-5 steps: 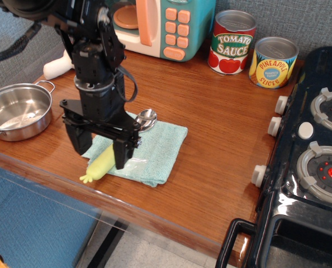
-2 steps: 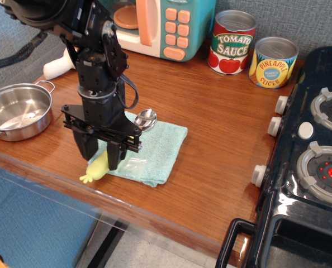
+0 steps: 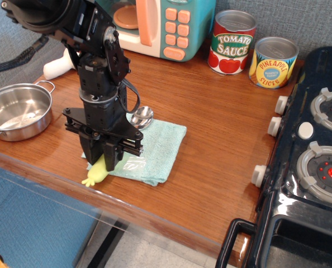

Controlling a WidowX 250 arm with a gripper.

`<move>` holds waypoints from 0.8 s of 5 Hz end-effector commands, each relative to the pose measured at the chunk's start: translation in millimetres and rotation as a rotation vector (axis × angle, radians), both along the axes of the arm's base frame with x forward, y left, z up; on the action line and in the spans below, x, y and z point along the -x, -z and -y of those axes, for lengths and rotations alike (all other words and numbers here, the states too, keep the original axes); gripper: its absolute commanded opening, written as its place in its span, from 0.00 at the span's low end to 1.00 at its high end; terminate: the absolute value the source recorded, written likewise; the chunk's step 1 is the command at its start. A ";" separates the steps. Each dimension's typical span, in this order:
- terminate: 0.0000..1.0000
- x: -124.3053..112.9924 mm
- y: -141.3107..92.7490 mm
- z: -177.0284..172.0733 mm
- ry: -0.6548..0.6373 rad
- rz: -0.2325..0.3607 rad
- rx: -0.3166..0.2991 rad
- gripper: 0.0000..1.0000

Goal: Move the yellow spoon to in front of the can

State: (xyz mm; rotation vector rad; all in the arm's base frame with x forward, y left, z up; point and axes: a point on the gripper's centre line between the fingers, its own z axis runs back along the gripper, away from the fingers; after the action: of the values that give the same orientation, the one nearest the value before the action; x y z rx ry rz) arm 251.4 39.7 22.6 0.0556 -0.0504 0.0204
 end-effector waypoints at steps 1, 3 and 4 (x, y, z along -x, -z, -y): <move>0.00 -1.0 -10.0 0.5 0.010 0.035 -0.006 0.00; 0.00 -52.4 -63.3 13.6 -0.041 0.113 0.127 0.00; 0.00 -89.1 -58.5 26.1 -0.051 0.098 0.154 0.00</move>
State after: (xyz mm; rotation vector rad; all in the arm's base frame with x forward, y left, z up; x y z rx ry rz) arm 335.9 11.0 62.8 -0.0998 -0.0856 0.0821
